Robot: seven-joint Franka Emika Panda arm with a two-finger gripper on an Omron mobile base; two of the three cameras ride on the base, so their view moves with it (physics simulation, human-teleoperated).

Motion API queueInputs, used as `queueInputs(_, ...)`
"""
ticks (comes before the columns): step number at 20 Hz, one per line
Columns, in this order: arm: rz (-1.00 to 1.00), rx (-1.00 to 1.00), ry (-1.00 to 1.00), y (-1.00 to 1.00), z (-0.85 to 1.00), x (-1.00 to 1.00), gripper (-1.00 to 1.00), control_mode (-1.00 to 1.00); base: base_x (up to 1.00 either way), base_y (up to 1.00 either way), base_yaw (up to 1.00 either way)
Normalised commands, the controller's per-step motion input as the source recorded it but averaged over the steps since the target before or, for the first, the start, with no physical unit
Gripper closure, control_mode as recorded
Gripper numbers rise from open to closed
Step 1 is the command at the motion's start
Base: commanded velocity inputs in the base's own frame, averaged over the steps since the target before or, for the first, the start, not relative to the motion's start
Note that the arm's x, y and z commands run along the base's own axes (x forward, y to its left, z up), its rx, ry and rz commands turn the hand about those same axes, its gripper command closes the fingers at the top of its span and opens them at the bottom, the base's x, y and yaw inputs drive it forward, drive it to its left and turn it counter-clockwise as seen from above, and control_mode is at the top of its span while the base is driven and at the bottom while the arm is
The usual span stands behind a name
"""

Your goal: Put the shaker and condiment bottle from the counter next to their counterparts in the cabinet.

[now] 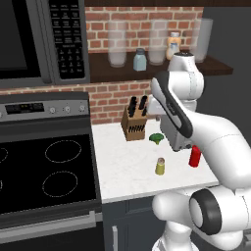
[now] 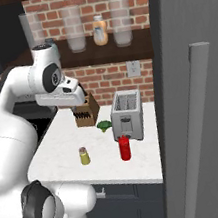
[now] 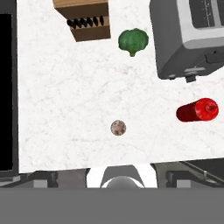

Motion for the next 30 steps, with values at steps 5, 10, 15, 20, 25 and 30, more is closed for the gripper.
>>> queueInputs(5,-0.07,0.00,0.00,0.00,0.00,-0.02,-1.00,-1.00,0.00,0.00,0.00)
queueInputs(10,0.00,0.00,0.00,0.00,0.00,0.00,-1.00,-1.00,0.00,0.00,0.00)
queueInputs(15,0.00,0.00,-0.02,0.00,0.00,-0.01,-1.00,-1.00,0.00,0.00,0.00)
queueInputs(20,-0.05,0.00,-0.09,0.11,0.00,0.00,-1.00,-1.00,0.00,0.00,0.00)
queueInputs(25,-0.09,-0.01,-0.14,0.09,0.00,-0.12,-1.00,-1.00,0.00,0.00,0.00)
queueInputs(30,-0.16,-0.05,-0.19,0.00,0.00,-0.30,-1.00,-1.00,0.00,0.00,0.00)
